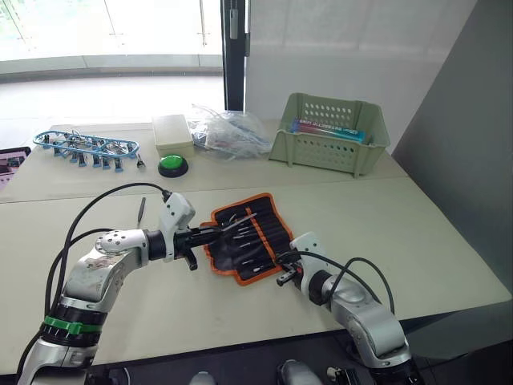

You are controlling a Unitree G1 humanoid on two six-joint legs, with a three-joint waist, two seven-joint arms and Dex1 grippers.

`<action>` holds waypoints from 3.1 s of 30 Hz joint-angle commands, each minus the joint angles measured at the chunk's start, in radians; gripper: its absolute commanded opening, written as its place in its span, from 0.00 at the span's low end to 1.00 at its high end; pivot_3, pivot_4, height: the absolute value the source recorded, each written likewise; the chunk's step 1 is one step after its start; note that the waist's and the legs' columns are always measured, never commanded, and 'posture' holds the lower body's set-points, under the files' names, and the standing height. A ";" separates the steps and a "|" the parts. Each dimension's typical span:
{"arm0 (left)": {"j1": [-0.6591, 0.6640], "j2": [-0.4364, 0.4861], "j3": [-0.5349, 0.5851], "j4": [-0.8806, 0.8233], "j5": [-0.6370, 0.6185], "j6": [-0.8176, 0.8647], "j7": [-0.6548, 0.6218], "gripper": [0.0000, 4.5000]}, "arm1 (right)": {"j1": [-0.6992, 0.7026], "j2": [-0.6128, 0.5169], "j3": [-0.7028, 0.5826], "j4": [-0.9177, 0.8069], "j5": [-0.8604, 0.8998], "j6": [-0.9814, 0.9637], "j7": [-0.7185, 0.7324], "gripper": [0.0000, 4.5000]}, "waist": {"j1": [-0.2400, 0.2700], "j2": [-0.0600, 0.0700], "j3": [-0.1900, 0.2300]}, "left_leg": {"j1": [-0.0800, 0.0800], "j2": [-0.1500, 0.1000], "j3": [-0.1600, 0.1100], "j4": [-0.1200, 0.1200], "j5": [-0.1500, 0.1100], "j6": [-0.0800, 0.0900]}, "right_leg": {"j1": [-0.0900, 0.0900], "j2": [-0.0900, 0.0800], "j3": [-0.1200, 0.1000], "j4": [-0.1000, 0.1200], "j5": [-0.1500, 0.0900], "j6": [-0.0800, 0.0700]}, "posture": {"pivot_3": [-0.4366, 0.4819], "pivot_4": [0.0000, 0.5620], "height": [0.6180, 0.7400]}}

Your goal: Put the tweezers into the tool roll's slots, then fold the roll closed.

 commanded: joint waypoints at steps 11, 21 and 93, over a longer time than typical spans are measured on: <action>-0.034 0.044 -0.119 -0.005 0.192 -0.159 -0.102 0.01 | 0.065 0.002 0.012 0.067 -0.018 0.087 -0.054 0.00 | 0.003 0.000 0.000 | -0.001 0.000 0.000 0.000 0.000 0.000 | 0.000 0.000 0.000 0.000 0.000 0.000 | 0.48 0.27 0.97; -0.092 0.014 -0.155 -0.020 0.230 -0.156 -0.135 0.01 | 0.081 0.007 0.016 0.054 -0.014 0.093 -0.064 0.00 | 0.005 0.000 0.000 | -0.001 0.000 0.000 0.000 0.000 0.000 | 0.000 0.000 0.000 0.002 0.000 0.000 | 0.48 0.27 0.97; -0.245 -0.168 -0.276 0.124 0.384 -0.122 -0.131 0.01 | 0.089 0.031 0.014 0.052 -0.009 0.093 -0.092 0.00 | 0.018 0.002 -0.002 | 0.001 0.000 0.000 0.004 0.001 0.002 | 0.002 0.002 0.001 0.008 0.003 0.006 | 0.48 0.27 0.97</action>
